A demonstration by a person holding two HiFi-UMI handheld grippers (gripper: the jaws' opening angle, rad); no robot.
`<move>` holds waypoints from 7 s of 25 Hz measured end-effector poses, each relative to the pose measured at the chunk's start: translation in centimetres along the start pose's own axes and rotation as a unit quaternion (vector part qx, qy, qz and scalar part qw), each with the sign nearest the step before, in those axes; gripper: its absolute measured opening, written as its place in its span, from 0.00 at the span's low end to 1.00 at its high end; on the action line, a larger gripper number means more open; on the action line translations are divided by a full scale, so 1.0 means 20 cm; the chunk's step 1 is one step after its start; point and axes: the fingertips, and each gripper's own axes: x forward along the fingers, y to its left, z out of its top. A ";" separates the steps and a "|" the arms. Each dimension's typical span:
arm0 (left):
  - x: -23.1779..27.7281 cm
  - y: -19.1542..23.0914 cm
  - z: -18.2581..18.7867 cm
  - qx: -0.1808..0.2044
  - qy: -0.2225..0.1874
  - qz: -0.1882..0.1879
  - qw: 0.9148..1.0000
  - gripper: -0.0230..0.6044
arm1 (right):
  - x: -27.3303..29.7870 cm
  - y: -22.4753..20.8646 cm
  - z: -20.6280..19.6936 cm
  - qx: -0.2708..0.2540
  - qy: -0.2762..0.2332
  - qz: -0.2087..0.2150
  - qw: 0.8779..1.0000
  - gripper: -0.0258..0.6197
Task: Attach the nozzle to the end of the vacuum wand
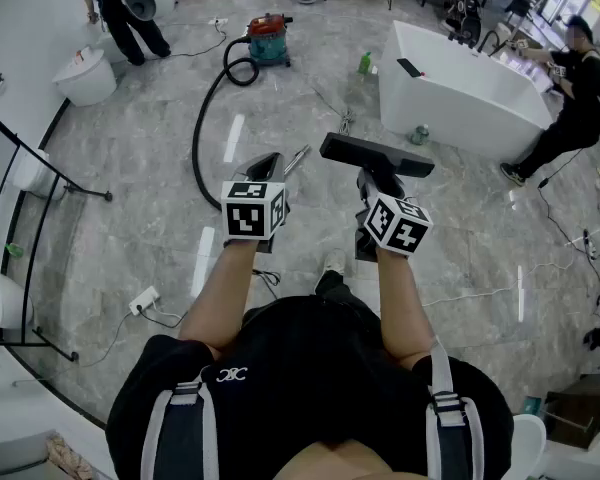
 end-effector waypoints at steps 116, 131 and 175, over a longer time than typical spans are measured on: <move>4.66 1.44 -3.01 0.092 0.423 -0.119 0.894 0.32 | 4.94 -1.87 -1.80 0.157 0.289 0.146 0.933 0.34; 4.42 1.23 -2.40 0.096 0.351 -0.165 0.917 0.31 | 4.74 -1.45 -1.37 0.144 0.346 0.328 0.867 0.34; 4.20 1.21 -2.43 0.094 0.317 -0.238 0.913 0.31 | 4.52 -1.25 -1.57 0.116 0.313 0.337 0.880 0.33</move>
